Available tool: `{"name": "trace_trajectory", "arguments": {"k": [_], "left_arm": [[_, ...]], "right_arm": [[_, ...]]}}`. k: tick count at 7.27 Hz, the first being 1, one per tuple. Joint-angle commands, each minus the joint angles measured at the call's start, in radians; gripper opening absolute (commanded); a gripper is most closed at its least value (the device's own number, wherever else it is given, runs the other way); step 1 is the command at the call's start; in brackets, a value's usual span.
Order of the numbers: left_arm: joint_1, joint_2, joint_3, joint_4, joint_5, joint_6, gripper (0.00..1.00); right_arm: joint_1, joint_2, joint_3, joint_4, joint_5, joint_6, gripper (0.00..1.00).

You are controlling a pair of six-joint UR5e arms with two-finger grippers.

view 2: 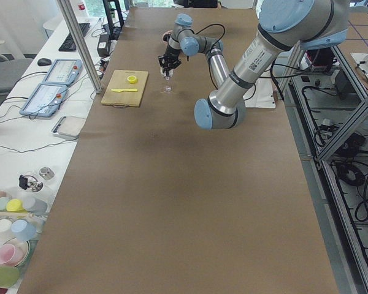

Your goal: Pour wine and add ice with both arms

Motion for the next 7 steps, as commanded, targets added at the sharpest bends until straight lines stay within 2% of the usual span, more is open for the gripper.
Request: {"name": "trace_trajectory", "arguments": {"k": [1,3,7], "left_arm": [[0.025,-0.032,0.002,0.078,0.064,0.029,0.00],[0.037,-0.037,0.008,0.114,0.114,0.043,0.00],[0.082,-0.120,0.025,0.266,0.212,0.089,0.00]], "right_arm": [[0.000,-0.001,0.000,0.000,0.000,0.000,1.00],[0.000,-0.001,0.000,0.000,0.000,0.001,1.00],[0.000,-0.002,-0.003,0.000,0.000,0.000,1.00]]}}
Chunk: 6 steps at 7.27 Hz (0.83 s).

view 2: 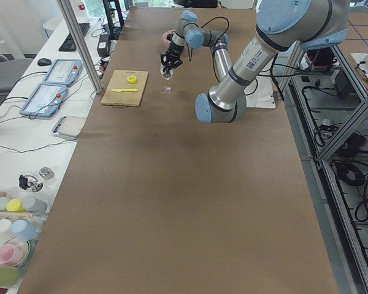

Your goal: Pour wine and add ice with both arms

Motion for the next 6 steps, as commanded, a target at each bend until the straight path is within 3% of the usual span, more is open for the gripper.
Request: {"name": "trace_trajectory", "arguments": {"k": [1,6], "left_arm": [[0.016,-0.022,0.017,0.044,0.033,0.027,0.00],[0.019,-0.053,0.066,0.061,0.061,0.030,0.00]], "right_arm": [[0.000,0.000,-0.001,0.000,0.000,0.000,1.00],[0.000,0.000,-0.001,0.000,0.005,0.000,1.00]]}}
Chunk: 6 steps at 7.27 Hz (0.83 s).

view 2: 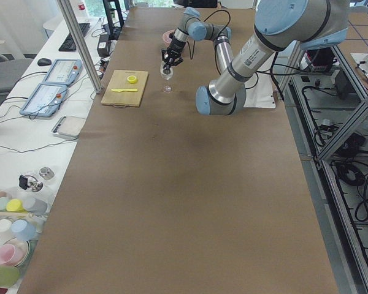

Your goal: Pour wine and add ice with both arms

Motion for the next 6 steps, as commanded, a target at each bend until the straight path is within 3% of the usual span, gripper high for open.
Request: {"name": "trace_trajectory", "arguments": {"k": [1,5,6], "left_arm": [[0.000,-0.005,0.004,0.008,0.001,0.003,0.00],[-0.013,0.017,-0.075,-0.036,-0.018,0.047,0.00],[-0.042,0.055,-0.083,-0.139,-0.094,0.044,0.00]], "right_arm": [[0.000,0.000,0.000,0.000,0.000,0.000,1.00],[0.000,0.000,0.002,0.000,0.002,0.000,1.00],[0.000,0.000,0.002,0.000,0.002,0.000,1.00]]}}
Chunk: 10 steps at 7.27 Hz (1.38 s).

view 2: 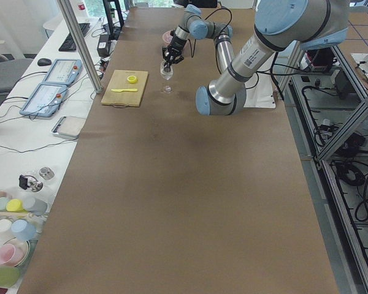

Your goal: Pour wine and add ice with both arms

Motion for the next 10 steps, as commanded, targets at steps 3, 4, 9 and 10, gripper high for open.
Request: {"name": "trace_trajectory", "arguments": {"k": [3,4,9,10], "left_arm": [[-0.186,0.206,-0.064,-0.338,-0.300,-0.013,0.00],[-0.229,0.234,-0.066,-0.378,-0.363,-0.063,0.00],[-0.254,0.439,-0.086,-0.692,-0.392,-0.448,0.00],[-0.254,0.503,-0.087,-0.795,-0.392,-0.521,0.00]], "right_arm": [[0.000,0.000,0.001,0.000,0.001,0.000,1.00],[0.000,0.002,0.001,0.000,0.002,0.000,1.00],[0.000,0.002,0.001,0.000,0.005,-0.002,1.00],[0.000,0.000,0.001,0.000,0.005,-0.002,1.00]]}}
